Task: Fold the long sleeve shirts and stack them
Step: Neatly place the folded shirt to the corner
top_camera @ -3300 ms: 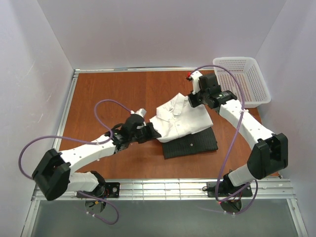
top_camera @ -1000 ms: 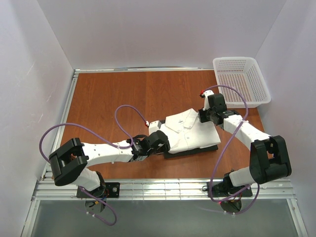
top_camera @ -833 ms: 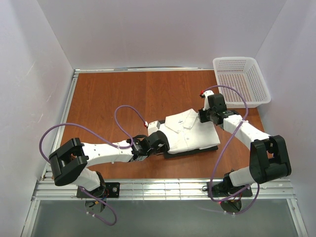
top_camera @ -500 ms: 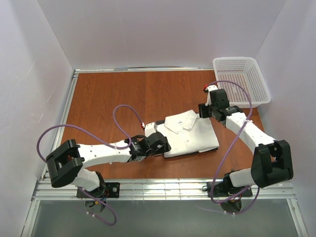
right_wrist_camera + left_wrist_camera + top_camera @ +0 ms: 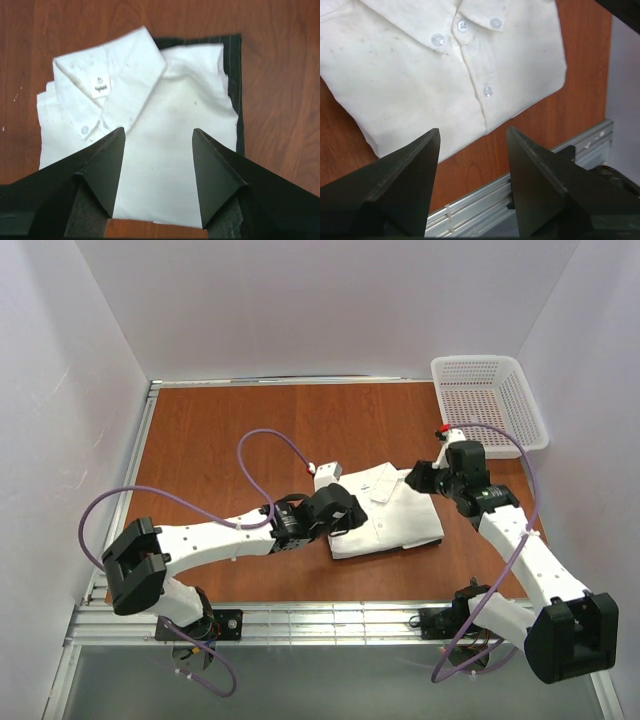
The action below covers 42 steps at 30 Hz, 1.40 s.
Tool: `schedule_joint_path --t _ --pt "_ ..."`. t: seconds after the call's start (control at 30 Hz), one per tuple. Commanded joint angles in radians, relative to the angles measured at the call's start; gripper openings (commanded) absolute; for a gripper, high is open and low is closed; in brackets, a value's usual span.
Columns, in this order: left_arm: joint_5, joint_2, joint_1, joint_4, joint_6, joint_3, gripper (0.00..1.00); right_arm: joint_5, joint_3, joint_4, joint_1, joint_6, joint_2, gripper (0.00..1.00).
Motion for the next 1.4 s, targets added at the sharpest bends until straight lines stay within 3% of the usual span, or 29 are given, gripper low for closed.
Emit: schedule_joint_path --t 0.0,0.2,0.37,0.53,0.67,0.8,1.13,1.37 --pt "0.038 0.061 0.012 0.007 0.011 -0.033 0.5 -0.104 -0.095 0.006 -0.064 0.102 -0.08 0.5" --pt "0.174 0.114 0.081 0.058 -0.066 -0.178 0.45 -0.164 -0.287 0.019 -0.128 0.159 -0.168 0.47" --pt "0.187 0.086 0.087 0.058 -0.08 -0.219 0.44 -0.136 -0.394 0.013 -0.143 0.193 -0.206 0.47" --pt "0.132 -0.018 0.087 0.021 -0.058 -0.207 0.5 -0.079 -0.335 -0.034 -0.146 0.154 -0.277 0.48" --pt "0.085 -0.06 0.089 0.017 0.014 -0.137 0.51 -0.191 -0.217 0.043 -0.146 0.108 -0.203 0.48" --pt "0.098 0.012 0.097 0.039 0.113 -0.04 0.52 -0.311 -0.151 0.204 -0.146 0.163 -0.105 0.48" --pt "0.191 0.17 0.132 0.108 0.144 -0.02 0.51 -0.269 -0.144 0.483 -0.181 0.283 0.176 0.45" --pt "0.21 0.203 0.133 0.119 0.141 -0.052 0.51 -0.286 -0.126 0.529 -0.249 0.266 0.374 0.44"
